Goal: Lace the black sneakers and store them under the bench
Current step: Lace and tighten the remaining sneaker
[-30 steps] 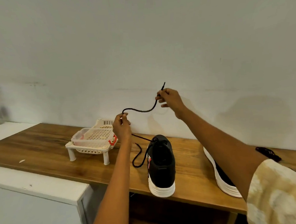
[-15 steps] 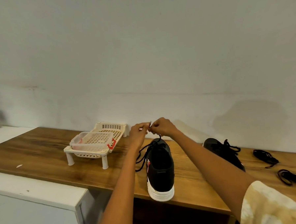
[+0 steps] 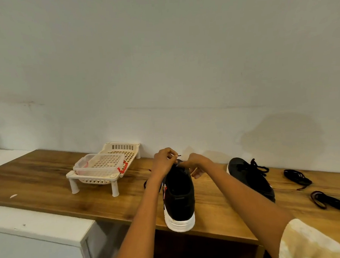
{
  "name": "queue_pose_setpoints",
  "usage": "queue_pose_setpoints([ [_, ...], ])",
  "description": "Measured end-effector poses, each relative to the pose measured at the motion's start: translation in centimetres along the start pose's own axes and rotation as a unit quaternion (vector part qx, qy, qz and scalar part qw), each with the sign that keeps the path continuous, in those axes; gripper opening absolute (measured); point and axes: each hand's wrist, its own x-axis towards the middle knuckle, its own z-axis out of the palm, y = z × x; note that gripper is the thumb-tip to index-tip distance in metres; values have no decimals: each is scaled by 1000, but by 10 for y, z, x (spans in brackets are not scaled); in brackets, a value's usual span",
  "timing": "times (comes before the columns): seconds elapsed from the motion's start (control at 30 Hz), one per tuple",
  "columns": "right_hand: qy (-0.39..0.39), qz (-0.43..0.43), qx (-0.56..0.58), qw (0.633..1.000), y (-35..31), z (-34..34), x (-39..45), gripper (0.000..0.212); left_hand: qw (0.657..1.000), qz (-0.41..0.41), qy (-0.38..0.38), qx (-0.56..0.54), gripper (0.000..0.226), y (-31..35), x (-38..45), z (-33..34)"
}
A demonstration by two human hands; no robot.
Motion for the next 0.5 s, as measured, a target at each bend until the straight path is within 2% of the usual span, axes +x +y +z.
queue_pose_setpoints([
  [0.1, -5, 8, -5, 1000, -3, 2, 3, 40, 997, 12, -38, 59, 22, 0, 0, 4],
  [0.23, -39, 27, 33, 998, -7, -9, 0, 46, 994, 15, -54, 97, 17, -1, 1, 3],
  [0.33, -52, 13, 71, 996, -3, -19, -10, 27, 991, 12, -74, 107, 17, -3, 0, 7],
  [0.5, -20, -2, 138, 990, 13, -23, -8, 23, 991, 15, -83, 100, 14, -2, -3, 16],
])
